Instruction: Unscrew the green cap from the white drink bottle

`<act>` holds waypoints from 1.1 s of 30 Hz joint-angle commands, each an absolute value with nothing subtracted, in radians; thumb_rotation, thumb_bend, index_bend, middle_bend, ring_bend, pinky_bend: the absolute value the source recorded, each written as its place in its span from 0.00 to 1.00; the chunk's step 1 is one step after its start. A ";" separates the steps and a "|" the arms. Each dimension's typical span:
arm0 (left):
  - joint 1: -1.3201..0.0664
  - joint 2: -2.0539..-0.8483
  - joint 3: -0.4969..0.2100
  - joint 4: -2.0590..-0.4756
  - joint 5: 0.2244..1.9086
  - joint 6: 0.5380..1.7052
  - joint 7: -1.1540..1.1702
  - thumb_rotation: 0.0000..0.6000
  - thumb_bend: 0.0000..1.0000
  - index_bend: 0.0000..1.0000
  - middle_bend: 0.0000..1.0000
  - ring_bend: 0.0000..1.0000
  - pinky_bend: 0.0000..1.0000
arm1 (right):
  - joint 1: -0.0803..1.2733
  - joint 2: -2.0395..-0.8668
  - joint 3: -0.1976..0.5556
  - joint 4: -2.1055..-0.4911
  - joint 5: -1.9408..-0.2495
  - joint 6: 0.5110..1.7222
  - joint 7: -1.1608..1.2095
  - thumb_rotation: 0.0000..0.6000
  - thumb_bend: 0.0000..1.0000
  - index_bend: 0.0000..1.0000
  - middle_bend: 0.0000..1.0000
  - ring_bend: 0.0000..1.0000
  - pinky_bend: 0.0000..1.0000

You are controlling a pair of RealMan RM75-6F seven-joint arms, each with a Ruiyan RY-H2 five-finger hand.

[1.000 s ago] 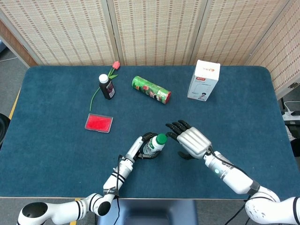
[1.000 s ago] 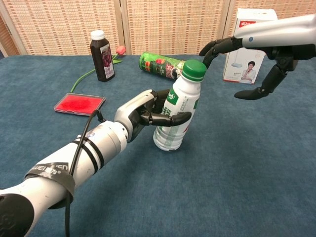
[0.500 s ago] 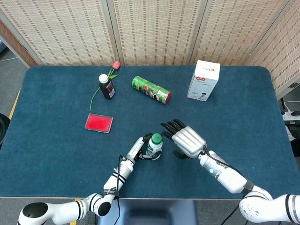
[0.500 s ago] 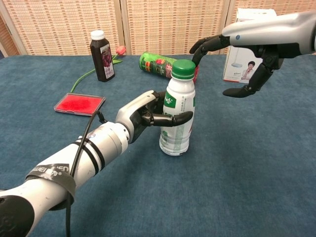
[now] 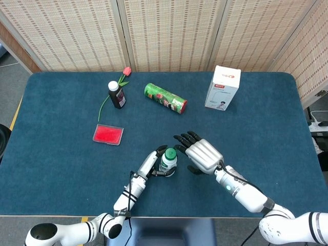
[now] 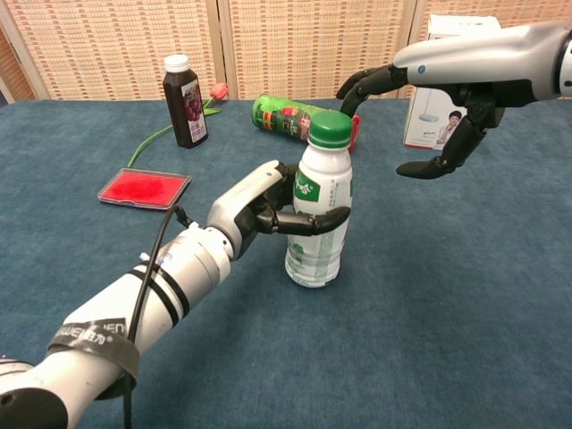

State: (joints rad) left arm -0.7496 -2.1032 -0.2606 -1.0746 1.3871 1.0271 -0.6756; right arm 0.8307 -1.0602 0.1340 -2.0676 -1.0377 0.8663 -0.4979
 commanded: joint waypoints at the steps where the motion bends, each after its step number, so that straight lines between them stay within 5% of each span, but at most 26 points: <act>1: -0.748 -2.122 -0.246 -1.049 1.402 1.041 -0.682 1.00 0.85 0.74 0.83 0.38 0.11 | 0.833 -1.059 0.131 -2.069 -1.035 0.867 -0.496 1.00 0.29 0.19 0.00 0.00 0.00; 33: -0.761 -2.112 -0.263 -1.057 1.357 0.948 -0.707 1.00 0.90 0.75 0.86 0.39 0.12 | 0.887 -1.058 0.103 -2.106 -1.025 0.854 -0.496 1.00 0.30 0.19 0.00 0.00 0.00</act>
